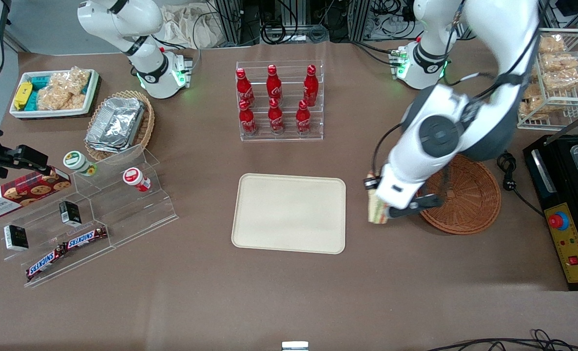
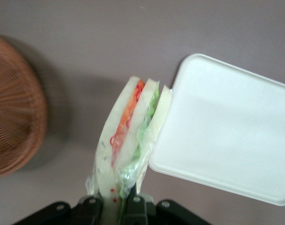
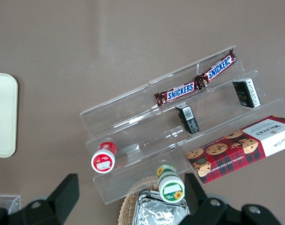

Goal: Place sandwich from basket to tray
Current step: 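Carry the sandwich over the cream tray with the left gripper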

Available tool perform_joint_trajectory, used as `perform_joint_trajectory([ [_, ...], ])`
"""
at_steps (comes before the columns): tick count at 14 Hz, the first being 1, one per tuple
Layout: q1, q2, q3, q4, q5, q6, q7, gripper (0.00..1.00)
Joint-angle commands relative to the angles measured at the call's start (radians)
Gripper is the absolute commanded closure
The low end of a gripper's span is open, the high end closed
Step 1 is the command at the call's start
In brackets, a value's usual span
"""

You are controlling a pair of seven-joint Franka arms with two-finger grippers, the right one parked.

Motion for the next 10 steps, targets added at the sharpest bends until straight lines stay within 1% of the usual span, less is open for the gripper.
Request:
perform_joint_trajectory([
  [1,-0.067,0.138,0.005,0.061,0.022,0.042,0.014,1.0],
  [3,-0.115,0.21,0.007,0.093,0.05,0.064,0.003,1.0],
  [6,-0.168,0.329,0.008,0.165,0.143,0.085,-0.087,1.0],
  [8,-0.175,0.36,0.008,0.174,0.194,0.087,-0.124,1.0],
  [9,-0.175,0.362,0.008,0.18,0.194,0.091,-0.126,0.94],
  [10,-0.173,0.364,0.008,0.19,0.191,0.103,-0.129,0.73],
])
